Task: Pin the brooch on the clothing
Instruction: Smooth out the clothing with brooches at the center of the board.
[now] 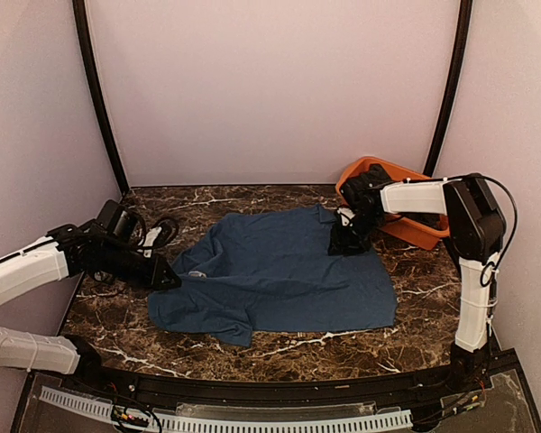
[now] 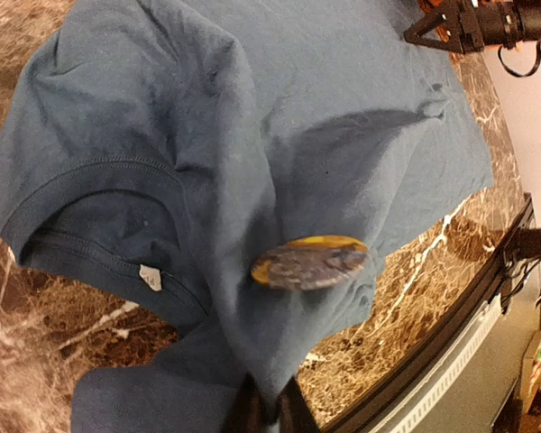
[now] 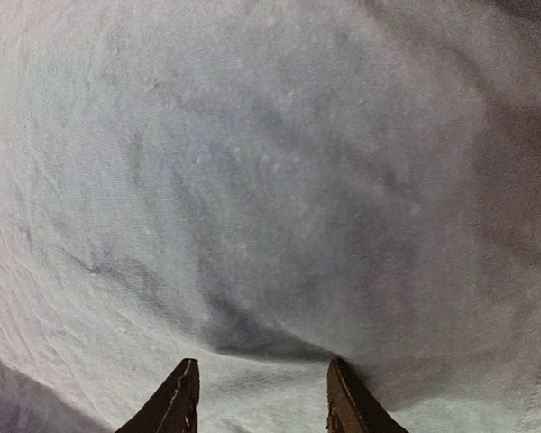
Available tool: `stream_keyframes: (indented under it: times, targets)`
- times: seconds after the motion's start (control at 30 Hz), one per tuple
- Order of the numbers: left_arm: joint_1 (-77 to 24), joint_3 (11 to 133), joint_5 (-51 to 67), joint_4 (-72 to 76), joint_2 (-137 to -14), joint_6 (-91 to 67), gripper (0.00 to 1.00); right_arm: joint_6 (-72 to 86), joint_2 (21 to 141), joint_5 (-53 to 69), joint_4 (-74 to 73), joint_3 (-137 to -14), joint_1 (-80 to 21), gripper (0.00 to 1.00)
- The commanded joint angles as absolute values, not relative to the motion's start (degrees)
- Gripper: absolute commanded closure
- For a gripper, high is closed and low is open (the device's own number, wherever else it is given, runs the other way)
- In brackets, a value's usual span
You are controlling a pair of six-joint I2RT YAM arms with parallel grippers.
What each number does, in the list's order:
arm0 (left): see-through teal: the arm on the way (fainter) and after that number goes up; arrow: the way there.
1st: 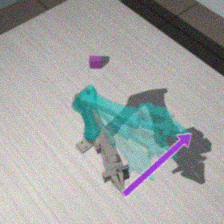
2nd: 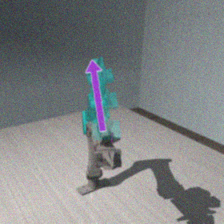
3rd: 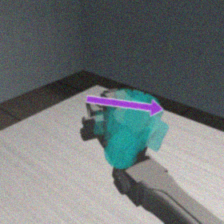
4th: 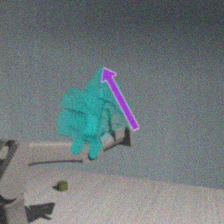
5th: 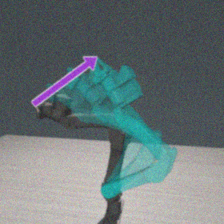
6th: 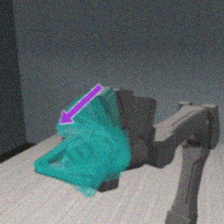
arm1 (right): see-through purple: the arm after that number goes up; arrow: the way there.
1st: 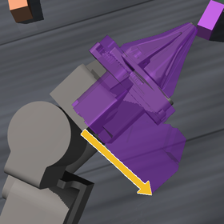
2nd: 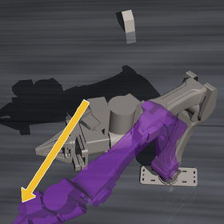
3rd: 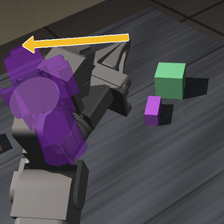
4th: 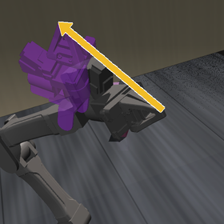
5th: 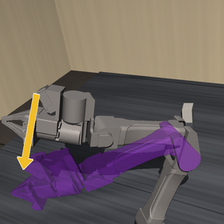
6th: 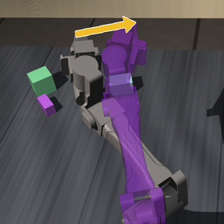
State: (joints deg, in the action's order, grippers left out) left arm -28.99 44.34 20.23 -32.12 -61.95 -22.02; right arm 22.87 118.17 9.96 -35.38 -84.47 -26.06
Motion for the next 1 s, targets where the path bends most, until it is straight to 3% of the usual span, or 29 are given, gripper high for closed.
stream_keyframes:
  times: [0.0, 0.2, 0.43, 0.6, 0.77, 0.97]
  targets:
    - [-28.69, 42.54, 16.91, -35.37, -57.62, -26.79, 0.83, 19.63, 115.35, 9.25, -37.01, -86.16, -26.65, 0.53]
    - [-28.73, 45.42, 14.03, -37.31, -57.30, -25.16, 0.44, 11.73, 110.39, 7.04, -41.05, -87.66, -30.04, 0.48]
    - [-28.73, 52.98, 8.50, -39.77, -59.91, -18.85, 0.25, 6.06, 106.57, 4.20, -44.34, -86.58, -33.58, 0.46]
    - [-28.65, 59.48, 2.01, -41.12, -63.47, -9.64, 0.04, 1.29, 103.57, 7.34, -42.11, -83.85, -36.51, 0.41]
    - [-28.52, 65.04, 2.32, -37.74, -70.32, 1.75, 0.01, -3.81, 100.38, 7.10, -38.02, -78.15, -39.29, 0.40]
    - [-28.56, 75.24, 15.90, -36.15, -83.72, 8.60, 0.01, -12.25, 97.67, 3.68, -35.81, -69.66, -42.22, 0.38]
